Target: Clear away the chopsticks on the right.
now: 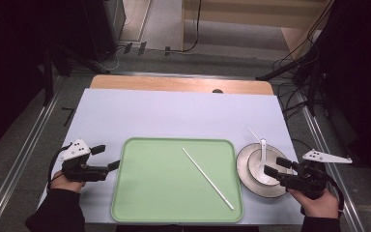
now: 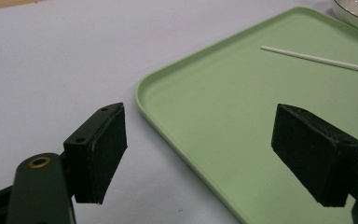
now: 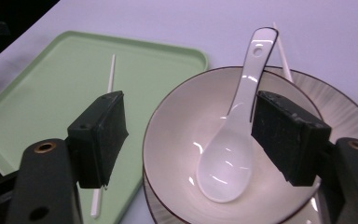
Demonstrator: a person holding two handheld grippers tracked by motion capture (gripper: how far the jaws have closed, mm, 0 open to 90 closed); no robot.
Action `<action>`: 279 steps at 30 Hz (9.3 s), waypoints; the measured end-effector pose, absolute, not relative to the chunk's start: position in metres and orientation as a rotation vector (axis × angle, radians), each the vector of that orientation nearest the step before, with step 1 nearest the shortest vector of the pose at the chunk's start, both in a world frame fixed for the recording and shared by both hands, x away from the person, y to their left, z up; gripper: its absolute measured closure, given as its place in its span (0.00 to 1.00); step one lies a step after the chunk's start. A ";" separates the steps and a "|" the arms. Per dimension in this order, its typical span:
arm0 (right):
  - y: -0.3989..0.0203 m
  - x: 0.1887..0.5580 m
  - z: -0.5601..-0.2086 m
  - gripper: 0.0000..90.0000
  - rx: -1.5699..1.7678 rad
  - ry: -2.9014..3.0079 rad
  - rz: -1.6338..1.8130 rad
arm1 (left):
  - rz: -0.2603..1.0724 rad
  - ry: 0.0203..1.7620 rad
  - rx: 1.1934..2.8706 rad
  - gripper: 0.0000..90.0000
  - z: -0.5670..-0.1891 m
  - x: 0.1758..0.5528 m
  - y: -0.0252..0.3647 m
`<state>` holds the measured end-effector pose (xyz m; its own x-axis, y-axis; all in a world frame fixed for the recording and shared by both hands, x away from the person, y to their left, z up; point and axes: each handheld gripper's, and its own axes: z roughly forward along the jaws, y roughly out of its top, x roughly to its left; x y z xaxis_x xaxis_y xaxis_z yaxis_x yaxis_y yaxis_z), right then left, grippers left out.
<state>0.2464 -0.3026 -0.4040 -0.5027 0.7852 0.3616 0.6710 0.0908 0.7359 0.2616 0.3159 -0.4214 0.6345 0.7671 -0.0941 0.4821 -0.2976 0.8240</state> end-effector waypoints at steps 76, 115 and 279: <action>-0.362 0.247 -0.449 0.78 1.677 2.274 1.075 | 0.401 0.981 1.965 0.20 -0.422 0.262 0.315; -0.365 0.257 -0.446 0.94 1.833 2.244 1.138 | 0.402 0.982 1.965 0.20 -0.422 0.262 0.315; -0.181 0.252 -0.460 0.93 1.503 2.704 0.979 | 0.403 0.974 1.967 0.20 -0.422 0.261 0.315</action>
